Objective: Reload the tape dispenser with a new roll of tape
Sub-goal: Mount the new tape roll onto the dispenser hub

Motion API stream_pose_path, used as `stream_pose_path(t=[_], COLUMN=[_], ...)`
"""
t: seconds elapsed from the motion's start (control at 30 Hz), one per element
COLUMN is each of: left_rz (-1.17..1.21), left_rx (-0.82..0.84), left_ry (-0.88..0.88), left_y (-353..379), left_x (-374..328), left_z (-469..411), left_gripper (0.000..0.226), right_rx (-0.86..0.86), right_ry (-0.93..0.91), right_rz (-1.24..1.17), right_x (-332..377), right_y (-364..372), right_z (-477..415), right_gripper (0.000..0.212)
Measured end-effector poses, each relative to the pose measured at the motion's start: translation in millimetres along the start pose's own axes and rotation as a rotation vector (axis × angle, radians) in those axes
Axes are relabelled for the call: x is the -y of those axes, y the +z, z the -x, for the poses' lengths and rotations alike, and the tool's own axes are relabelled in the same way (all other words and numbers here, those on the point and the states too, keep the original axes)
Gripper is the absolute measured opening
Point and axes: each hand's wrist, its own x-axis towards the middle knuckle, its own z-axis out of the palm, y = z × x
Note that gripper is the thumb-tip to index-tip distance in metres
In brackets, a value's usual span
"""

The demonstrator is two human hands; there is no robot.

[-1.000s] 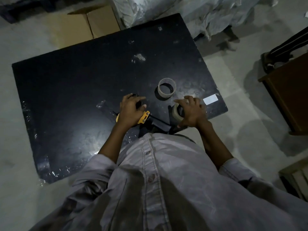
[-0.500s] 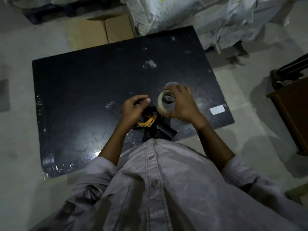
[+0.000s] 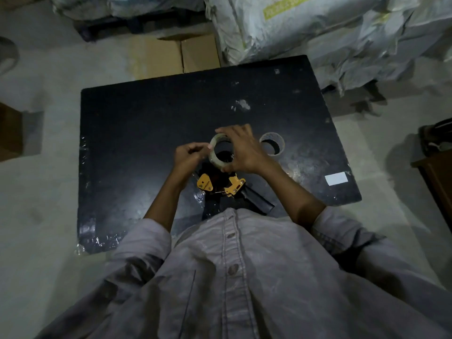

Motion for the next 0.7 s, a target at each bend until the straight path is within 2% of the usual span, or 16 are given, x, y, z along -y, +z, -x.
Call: stream_pose_path(t=[0.37, 0.5, 0.6, 0.67, 0.7], left_rz=[0.024, 0.02, 0.025, 0.022, 0.012], left_rx=[-0.005, -0.017, -0.034, -0.047, -0.038], left_ry=[-0.133, -0.138, -0.125, -0.103, -0.09], left_y=[4.0, 3.8, -0.2, -4.5, -6.1], left_x=[33.4, 35.1, 32.5, 29.6, 27.5], left_z=[-5.0, -5.6, -7.2, -8.9, -9.9], left_gripper=[0.021, 0.024, 0.03, 0.032, 0.034], right_rx=[0.07, 0.064, -0.092, -0.144, -0.156], right_ry=[0.009, 0.052, 0.242, 0.371, 0.402], right_rz=[0.015, -0.159, -0.439, -0.593, -0.622], right_x=[-13.2, -28.5, -41.9, -52.6, -57.1], right_y=[32.6, 26.2, 9.2, 2.3, -1.2], right_z=[-6.4, -3.3, 3.6, 7.5, 9.6], right_gripper=[0.121, 0.127, 0.099, 0.074, 0.069])
